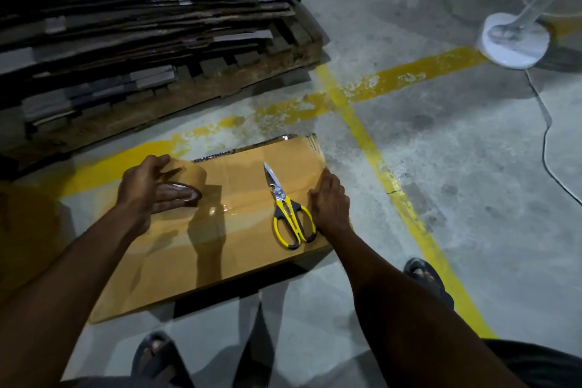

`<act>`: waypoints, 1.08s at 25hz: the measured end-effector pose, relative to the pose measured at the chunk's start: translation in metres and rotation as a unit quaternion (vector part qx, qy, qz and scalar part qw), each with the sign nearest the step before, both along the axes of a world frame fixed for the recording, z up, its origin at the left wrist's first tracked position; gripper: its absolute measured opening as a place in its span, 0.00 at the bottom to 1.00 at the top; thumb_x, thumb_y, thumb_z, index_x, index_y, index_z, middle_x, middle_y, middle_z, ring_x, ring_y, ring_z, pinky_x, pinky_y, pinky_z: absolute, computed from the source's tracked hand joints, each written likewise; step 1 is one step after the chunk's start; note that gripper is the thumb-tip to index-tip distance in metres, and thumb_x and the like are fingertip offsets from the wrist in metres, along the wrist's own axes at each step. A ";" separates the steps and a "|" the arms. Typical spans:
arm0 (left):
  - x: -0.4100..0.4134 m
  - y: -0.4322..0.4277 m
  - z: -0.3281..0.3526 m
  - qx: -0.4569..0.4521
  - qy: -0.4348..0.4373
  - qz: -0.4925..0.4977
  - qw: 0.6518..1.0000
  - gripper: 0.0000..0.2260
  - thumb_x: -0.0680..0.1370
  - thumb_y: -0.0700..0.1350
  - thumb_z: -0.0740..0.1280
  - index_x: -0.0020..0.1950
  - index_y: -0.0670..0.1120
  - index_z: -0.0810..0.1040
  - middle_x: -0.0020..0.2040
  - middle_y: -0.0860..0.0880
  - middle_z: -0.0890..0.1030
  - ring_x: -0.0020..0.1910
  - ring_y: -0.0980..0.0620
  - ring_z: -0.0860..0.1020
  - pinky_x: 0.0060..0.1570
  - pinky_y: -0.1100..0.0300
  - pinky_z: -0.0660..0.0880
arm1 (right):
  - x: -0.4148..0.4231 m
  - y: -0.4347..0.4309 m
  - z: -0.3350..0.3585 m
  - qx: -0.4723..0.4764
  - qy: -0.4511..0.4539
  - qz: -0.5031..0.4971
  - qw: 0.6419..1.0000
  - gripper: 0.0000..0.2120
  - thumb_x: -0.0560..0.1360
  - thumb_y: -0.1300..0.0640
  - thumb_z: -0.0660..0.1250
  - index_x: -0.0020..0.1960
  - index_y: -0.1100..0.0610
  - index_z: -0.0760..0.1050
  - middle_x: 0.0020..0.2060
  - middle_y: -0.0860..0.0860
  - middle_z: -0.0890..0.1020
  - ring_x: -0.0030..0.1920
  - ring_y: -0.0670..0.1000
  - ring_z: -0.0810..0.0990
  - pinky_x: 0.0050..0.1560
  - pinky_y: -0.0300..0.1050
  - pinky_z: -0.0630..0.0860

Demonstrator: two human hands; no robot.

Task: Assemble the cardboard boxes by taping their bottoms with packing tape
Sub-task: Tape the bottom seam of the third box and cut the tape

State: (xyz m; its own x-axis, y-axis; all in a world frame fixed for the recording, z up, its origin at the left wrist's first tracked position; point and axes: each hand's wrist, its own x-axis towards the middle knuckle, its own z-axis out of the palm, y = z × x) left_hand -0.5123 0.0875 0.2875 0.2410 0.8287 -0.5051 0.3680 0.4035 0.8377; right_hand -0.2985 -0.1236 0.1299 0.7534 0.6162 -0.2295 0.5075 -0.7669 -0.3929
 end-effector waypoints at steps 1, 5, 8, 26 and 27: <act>-0.011 0.008 -0.001 -0.002 -0.012 0.026 1.000 0.13 0.79 0.49 0.58 0.60 0.47 0.74 0.35 0.51 0.84 0.30 0.46 0.83 0.34 0.53 0.81 | 0.001 0.000 0.001 0.012 0.008 -0.013 1.000 0.28 0.83 0.52 0.55 0.78 0.64 0.53 0.71 0.62 0.66 0.65 0.64 0.70 0.60 0.58 0.70; -0.057 0.043 -0.014 0.016 0.006 0.151 0.988 0.13 0.77 0.52 0.61 0.57 0.47 0.76 0.49 0.47 0.80 0.39 0.43 0.83 0.31 0.58 0.81 | 0.013 -0.003 0.000 0.029 0.060 -0.083 0.994 0.20 0.83 0.50 0.55 0.67 0.63 0.67 0.61 0.65 0.76 0.61 0.66 0.75 0.58 0.57 0.72; -0.080 0.059 -0.021 0.025 0.044 0.227 0.973 0.09 0.77 0.50 0.61 0.49 0.45 0.75 0.34 0.43 0.79 0.32 0.45 0.80 0.37 0.54 0.79 | 0.020 -0.011 -0.007 -0.002 0.091 -0.146 0.985 0.21 0.82 0.42 0.54 0.59 0.59 0.73 0.56 0.65 0.79 0.59 0.67 0.77 0.59 0.59 0.74; -0.093 0.030 -0.126 0.045 0.258 0.104 0.959 0.22 0.70 0.66 0.55 0.50 0.53 0.78 0.59 0.40 0.79 0.57 0.37 0.76 0.60 0.44 0.71 | 0.038 -0.016 -0.017 -0.029 -0.103 -0.174 0.979 0.31 0.78 0.47 0.61 0.75 0.60 0.60 0.61 0.63 0.72 0.58 0.67 0.72 0.53 0.61 0.70; -0.075 0.018 -0.113 0.050 0.267 0.079 0.959 0.18 0.74 0.62 0.56 0.51 0.52 0.77 0.58 0.40 0.79 0.57 0.37 0.76 0.58 0.45 0.71 | 0.050 -0.020 -0.017 -0.033 -0.092 -0.200 0.975 0.33 0.78 0.46 0.61 0.76 0.61 0.58 0.63 0.64 0.71 0.60 0.67 0.71 0.56 0.62 0.69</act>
State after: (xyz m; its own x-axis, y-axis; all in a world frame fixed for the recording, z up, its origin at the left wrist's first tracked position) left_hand -0.5875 0.1053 0.1741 -0.1620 0.8840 -0.4385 0.6957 0.4175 0.5845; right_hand -0.2489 -0.1439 0.1131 0.9626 0.2527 -0.0977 0.2194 -0.9386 -0.2664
